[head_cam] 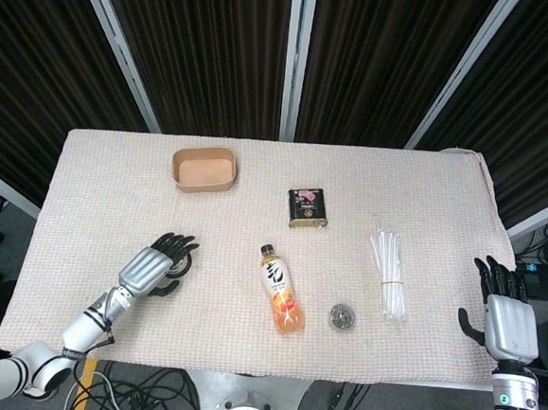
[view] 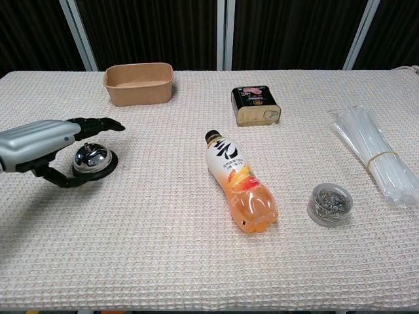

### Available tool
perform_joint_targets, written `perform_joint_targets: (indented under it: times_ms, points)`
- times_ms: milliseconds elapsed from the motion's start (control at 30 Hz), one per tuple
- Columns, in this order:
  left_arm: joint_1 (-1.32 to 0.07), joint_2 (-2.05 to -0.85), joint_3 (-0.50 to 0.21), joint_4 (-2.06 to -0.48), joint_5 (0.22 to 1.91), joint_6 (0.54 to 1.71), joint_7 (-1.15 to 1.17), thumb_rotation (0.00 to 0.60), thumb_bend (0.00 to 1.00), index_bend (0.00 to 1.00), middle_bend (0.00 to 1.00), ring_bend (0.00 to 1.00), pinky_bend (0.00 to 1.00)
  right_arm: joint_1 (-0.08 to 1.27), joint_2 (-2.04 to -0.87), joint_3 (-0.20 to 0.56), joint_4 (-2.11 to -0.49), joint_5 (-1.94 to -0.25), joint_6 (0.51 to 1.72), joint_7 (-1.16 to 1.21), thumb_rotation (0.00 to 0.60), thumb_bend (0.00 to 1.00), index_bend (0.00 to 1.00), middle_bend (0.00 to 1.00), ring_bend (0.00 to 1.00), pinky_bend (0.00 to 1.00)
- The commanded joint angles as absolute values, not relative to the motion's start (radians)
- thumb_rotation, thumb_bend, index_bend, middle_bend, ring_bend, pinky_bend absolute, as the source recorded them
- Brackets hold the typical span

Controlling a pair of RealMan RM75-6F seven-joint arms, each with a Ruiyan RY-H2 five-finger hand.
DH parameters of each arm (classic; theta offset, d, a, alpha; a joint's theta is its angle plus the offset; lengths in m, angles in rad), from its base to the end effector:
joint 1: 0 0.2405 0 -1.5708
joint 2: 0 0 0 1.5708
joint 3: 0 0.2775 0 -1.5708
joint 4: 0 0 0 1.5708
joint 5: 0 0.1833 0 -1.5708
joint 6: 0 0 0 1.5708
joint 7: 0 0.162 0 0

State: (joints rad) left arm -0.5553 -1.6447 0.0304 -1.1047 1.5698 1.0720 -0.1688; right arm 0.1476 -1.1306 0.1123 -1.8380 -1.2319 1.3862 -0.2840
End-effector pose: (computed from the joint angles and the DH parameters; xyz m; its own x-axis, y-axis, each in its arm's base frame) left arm -0.2485 0.3132 -0.0251 0.4118 0.3294 0.8497 0.8599 -0.4490 -0.2427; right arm -0.3029 -0.2208 0.1745 0.3928 -0.0929 0.9149 -0.9047 0.1399 0.4025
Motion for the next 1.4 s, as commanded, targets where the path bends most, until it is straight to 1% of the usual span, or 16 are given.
perform_joint_targets:
  times_ms: [33, 233, 400, 567, 700, 867, 1033, 1100, 1233, 1400]
  points:
    - [-0.554, -1.656, 0.038, -1.089, 1.565, 1.05, -0.175, 0.6, 0.4, 0.0, 0.0, 0.0, 0.05, 0.148, -1.13, 0.113, -1.838, -1.23, 1.385, -0.285, 0.6, 0.29, 0.0, 0.0, 0.0, 0.0]
    - [-0.553, -1.692, 0.059, -1.027, 1.546, 0.989, -0.198, 0.6, 0.4, 0.0, 0.0, 0.0, 0.05, 0.149, -1.128, 0.117, -1.836, -1.221, 1.383, -0.283, 0.6, 0.29, 0.0, 0.0, 0.0, 0.0]
    - [-0.553, -1.695, 0.055, -1.016, 1.554, 1.011, -0.204, 0.6, 0.4, 0.0, 0.0, 0.0, 0.05, 0.149, -1.128, 0.116, -1.837, -1.225, 1.386, -0.281, 0.6, 0.29, 0.0, 0.0, 0.0, 0.0]
    - [-0.558, -1.666, 0.018, -1.055, 1.566, 1.086, -0.184, 0.6, 0.4, 0.0, 0.0, 0.0, 0.05, 0.147, -1.129, 0.113, -1.839, -1.232, 1.389, -0.284, 0.6, 0.29, 0.0, 0.0, 0.0, 0.0]
    - [-0.553, -1.605, -0.031, -1.142, 1.545, 1.146, -0.133, 0.6, 0.4, 0.0, 0.0, 0.0, 0.05, 0.147, -1.128, 0.113, -1.839, -1.232, 1.39, -0.282, 0.6, 0.29, 0.0, 0.0, 0.0, 0.0]
    - [-0.475, -1.51, -0.066, -1.274, 1.48, 1.255, 0.016, 0.6, 0.39, 0.0, 0.0, 0.0, 0.05, 0.147, -1.123, 0.118, -1.84, -1.229, 1.391, -0.273, 0.6, 0.29, 0.0, 0.0, 0.0, 0.0]
    - [-0.36, -1.417, -0.063, -1.374, 1.434, 1.387, 0.06, 0.6, 0.32, 0.0, 0.0, 0.0, 0.05, 0.146, -1.118, 0.123, -1.84, -1.225, 1.391, -0.261, 0.6, 0.29, 0.0, 0.0, 0.0, 0.0]
    - [-0.32, -1.378, -0.056, -1.399, 1.427, 1.43, 0.069, 0.6, 0.31, 0.0, 0.0, 0.0, 0.05, 0.146, -1.117, 0.123, -1.841, -1.225, 1.39, -0.26, 0.6, 0.29, 0.0, 0.0, 0.0, 0.0]
    - [-0.261, -1.323, -0.042, -1.433, 1.427, 1.49, 0.073, 0.6, 0.31, 0.0, 0.0, 0.0, 0.05, 0.147, -1.119, 0.117, -1.842, -1.227, 1.387, -0.268, 0.6, 0.29, 0.0, 0.0, 0.0, 0.0]
    - [-0.215, -1.293, -0.033, -1.438, 1.426, 1.521, 0.051, 0.6, 0.31, 0.0, 0.0, 0.0, 0.05, 0.147, -1.128, 0.107, -1.844, -1.241, 1.389, -0.283, 0.6, 0.29, 0.0, 0.0, 0.0, 0.0]
